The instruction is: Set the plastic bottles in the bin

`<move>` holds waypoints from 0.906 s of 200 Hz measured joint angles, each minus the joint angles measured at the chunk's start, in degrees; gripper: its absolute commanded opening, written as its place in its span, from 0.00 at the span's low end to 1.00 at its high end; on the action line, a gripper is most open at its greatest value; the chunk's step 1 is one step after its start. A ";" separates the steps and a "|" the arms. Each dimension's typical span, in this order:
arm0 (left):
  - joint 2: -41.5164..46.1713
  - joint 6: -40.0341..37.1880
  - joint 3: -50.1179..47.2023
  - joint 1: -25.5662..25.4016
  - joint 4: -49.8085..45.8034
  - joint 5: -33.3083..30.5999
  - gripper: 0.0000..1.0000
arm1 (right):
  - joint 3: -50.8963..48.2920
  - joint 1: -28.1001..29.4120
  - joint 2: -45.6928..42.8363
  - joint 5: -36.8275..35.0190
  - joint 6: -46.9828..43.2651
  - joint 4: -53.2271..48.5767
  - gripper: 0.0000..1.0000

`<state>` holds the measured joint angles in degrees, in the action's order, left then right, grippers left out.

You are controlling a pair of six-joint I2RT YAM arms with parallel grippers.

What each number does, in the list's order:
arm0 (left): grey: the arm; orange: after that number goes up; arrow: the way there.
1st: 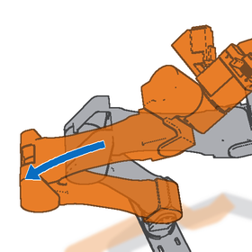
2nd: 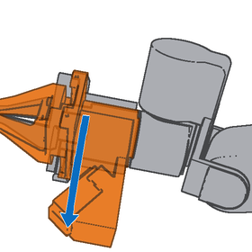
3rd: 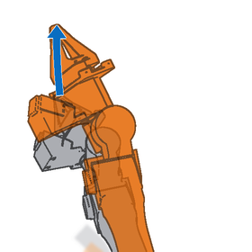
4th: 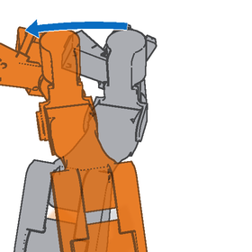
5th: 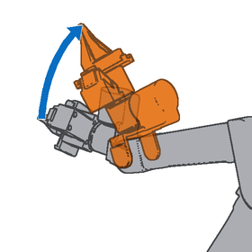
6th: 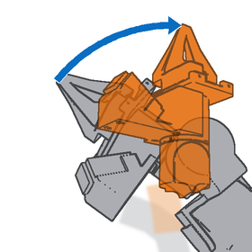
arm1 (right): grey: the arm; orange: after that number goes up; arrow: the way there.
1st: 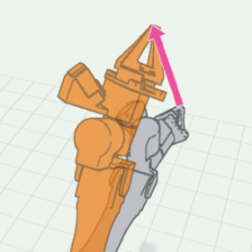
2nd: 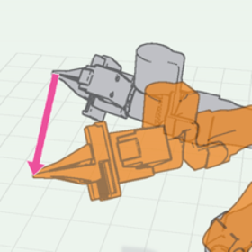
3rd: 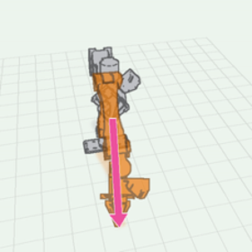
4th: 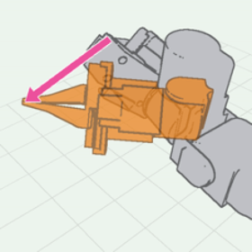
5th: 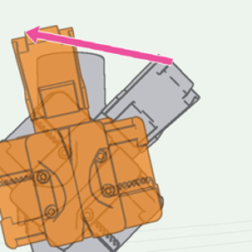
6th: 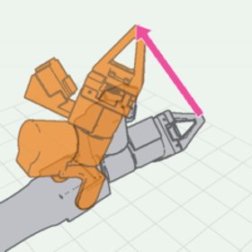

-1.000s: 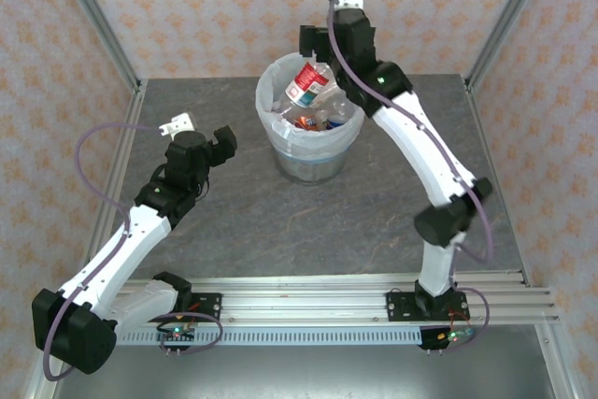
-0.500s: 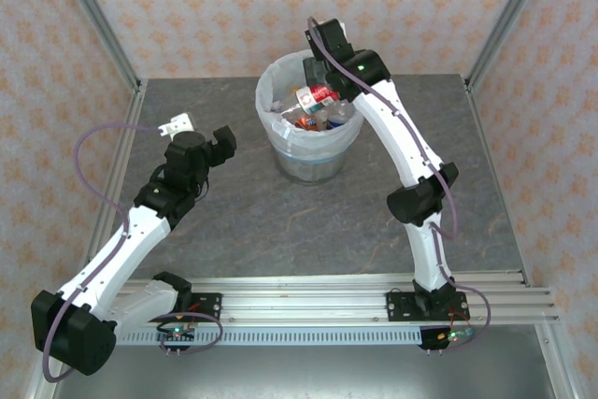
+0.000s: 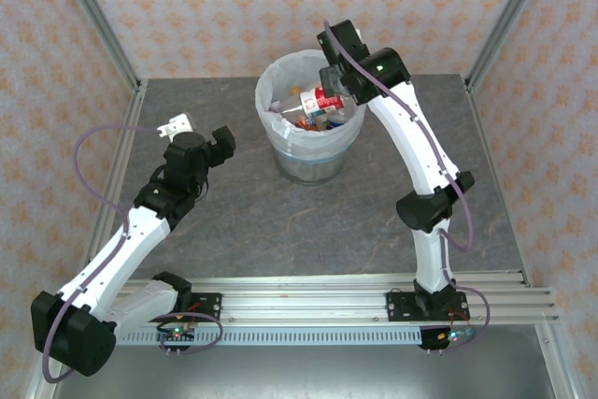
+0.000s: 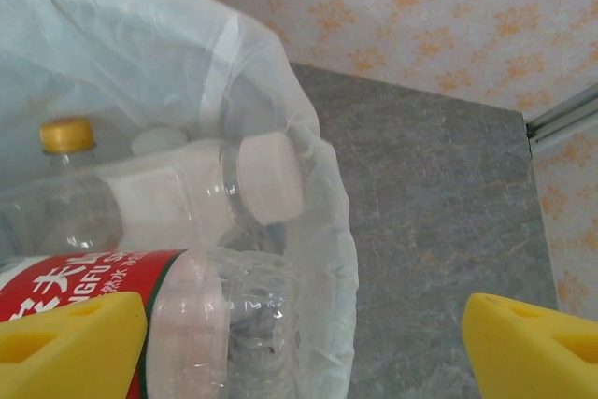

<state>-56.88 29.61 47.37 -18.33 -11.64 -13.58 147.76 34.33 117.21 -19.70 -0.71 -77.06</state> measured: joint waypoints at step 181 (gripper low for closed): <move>2.91 -1.66 -5.11 12.17 -1.53 -13.38 1.00 | -48.26 -2.19 -37.44 -4.72 0.76 27.47 0.99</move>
<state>-53.98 27.94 42.26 -6.15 -13.17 -26.96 99.50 32.14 79.77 -24.43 0.05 -49.58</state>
